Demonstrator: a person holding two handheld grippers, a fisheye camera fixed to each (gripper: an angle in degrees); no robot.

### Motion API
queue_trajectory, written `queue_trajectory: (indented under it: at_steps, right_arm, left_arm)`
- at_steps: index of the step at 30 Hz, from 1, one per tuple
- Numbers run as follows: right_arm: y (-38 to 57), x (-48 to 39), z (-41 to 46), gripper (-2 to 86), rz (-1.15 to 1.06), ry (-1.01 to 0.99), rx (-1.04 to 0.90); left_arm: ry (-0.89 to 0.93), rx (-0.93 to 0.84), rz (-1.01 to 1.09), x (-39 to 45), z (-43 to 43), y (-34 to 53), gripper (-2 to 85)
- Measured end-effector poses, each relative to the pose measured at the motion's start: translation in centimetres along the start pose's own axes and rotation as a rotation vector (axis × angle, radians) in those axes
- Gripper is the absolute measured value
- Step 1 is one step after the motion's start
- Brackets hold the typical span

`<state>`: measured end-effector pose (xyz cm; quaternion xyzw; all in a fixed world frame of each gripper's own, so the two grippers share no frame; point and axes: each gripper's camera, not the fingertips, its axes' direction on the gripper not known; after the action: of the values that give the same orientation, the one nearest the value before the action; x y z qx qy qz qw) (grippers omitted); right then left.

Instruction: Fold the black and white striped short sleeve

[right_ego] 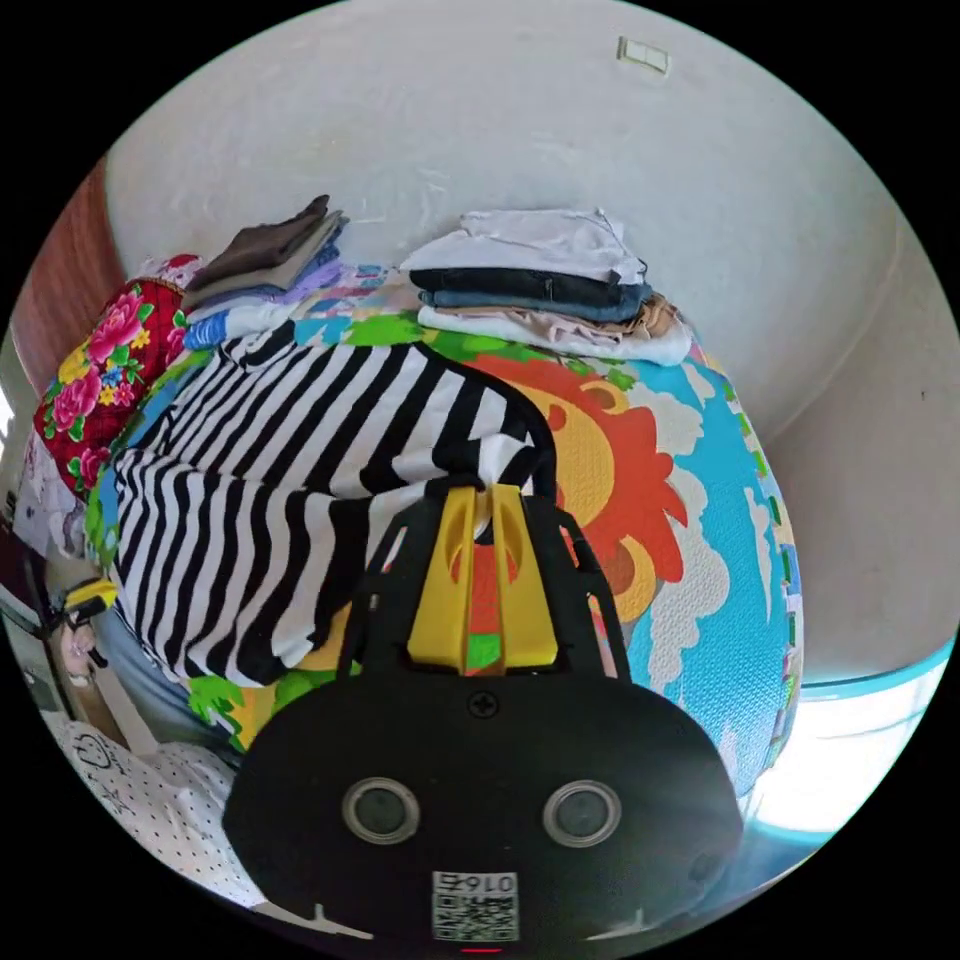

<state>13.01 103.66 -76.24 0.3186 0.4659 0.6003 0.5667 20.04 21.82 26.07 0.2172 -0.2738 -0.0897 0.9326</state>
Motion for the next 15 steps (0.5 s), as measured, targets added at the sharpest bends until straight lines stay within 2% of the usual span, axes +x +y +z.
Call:
queue_trajectory:
  at_steps: [4, 8, 12, 15]
  right_arm:
    - [-5.3, 1.4, 0.0, 4.7, 0.109, -0.117, 0.111]
    - [-8.2, 0.9, 3.6, 10.4, 0.081, 0.038, -0.127]
    - [-2.5, 0.1, 3.9, 10.8, -0.061, -0.072, -0.048]
    - [3.0, -0.8, 5.1, 10.0, -0.165, -0.208, -0.102]
  left_arm:
    - [-0.009, 0.034, -0.001, 2.1, 0.9, -0.2, 0.5]
    - [-0.027, 0.052, 0.071, 5.2, 2.4, -0.3, 1.9]
    - [-0.003, 0.055, 0.290, 10.7, 5.7, -1.9, 3.9]
    - [-0.017, 0.024, 0.402, 14.8, 9.3, -4.1, 4.1]
